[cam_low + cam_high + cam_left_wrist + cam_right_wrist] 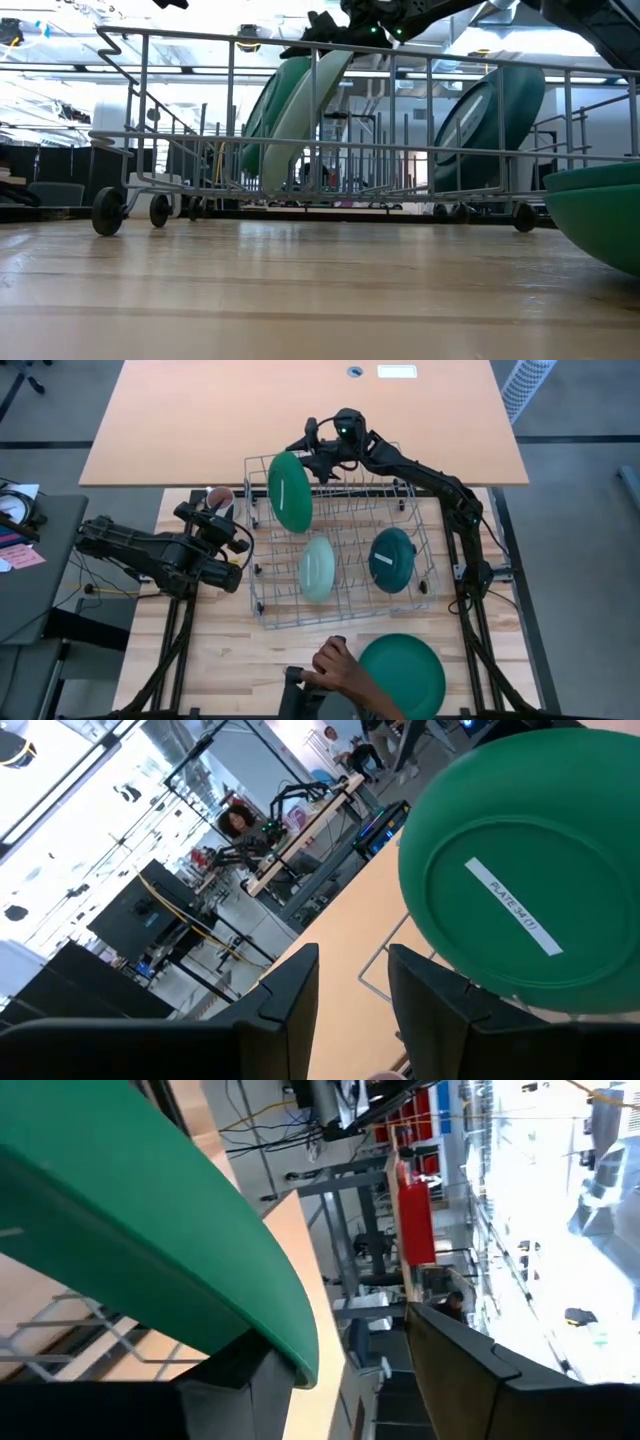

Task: Sort dishes
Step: Put a green plate in the dish rack

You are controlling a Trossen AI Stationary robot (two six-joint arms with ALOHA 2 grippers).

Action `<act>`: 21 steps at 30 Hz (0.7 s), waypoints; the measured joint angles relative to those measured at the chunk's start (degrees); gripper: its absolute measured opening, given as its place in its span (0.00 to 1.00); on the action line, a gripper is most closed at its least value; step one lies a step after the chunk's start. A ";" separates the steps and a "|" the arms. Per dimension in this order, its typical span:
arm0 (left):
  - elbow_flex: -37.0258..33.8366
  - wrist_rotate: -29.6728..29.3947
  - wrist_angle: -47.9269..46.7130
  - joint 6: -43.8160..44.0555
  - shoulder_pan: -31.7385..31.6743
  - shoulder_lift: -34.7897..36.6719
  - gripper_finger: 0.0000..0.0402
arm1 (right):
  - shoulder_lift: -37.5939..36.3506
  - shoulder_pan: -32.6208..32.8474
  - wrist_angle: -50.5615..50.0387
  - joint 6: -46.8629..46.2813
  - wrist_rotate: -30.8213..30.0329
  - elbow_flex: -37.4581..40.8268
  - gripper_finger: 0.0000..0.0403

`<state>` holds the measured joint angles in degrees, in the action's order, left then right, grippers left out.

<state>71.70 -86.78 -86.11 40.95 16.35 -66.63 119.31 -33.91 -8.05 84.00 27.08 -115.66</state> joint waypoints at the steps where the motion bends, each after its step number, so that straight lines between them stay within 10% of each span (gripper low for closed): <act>1: 0.00 0.00 0.00 0.00 0.01 0.01 0.29 | 0.00 0.00 -0.68 -0.01 -0.16 0.00 0.47; 11: 0.00 0.00 0.00 0.00 0.01 0.00 0.29 | 0.02 0.04 -1.69 -0.18 -6.24 0.00 0.39; 21: 0.00 0.02 0.00 0.00 0.00 0.01 0.29 | 0.02 0.04 -3.74 0.24 -6.64 0.00 0.04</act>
<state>71.70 -86.76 -86.11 40.95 16.35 -66.63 119.33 -33.87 -11.79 84.24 20.44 -115.66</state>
